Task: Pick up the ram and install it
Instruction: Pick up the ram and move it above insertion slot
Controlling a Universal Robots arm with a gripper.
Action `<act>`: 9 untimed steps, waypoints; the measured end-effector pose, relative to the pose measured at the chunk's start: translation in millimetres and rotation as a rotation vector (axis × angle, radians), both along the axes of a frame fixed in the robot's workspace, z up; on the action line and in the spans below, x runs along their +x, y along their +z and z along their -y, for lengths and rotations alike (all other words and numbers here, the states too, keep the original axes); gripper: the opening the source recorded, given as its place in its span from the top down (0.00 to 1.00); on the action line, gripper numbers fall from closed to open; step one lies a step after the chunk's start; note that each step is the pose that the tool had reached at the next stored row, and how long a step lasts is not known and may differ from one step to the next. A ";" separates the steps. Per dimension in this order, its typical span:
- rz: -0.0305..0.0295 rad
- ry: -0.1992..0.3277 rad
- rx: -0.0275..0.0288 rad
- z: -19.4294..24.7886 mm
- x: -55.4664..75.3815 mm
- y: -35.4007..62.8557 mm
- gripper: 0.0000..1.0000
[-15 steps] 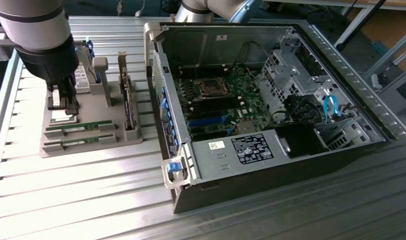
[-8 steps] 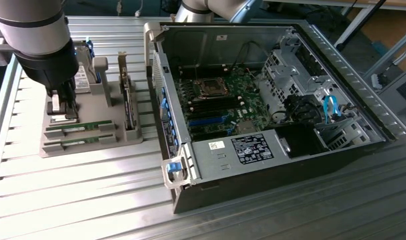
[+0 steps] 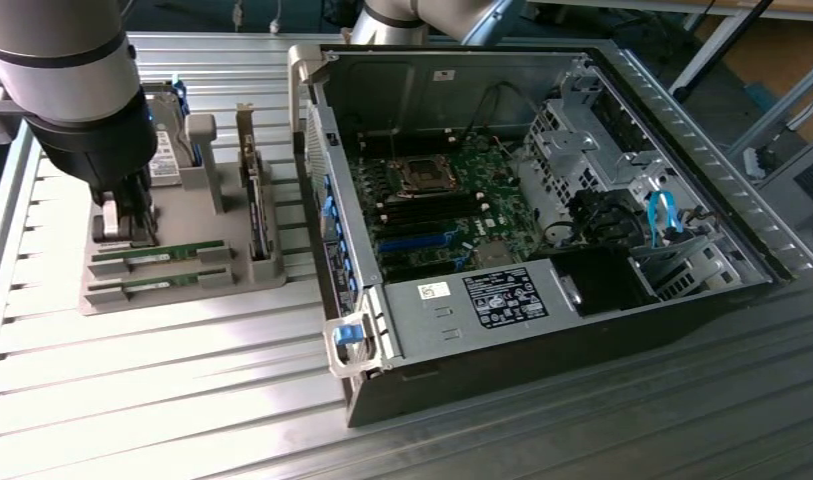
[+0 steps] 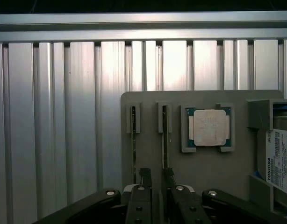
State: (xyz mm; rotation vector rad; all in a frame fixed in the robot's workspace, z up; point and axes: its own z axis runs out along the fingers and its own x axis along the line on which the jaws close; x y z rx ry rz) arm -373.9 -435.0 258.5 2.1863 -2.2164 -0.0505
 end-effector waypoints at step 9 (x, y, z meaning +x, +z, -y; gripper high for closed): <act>-0.0001 0.000 -0.0001 11.7 0.0 0.1 0.76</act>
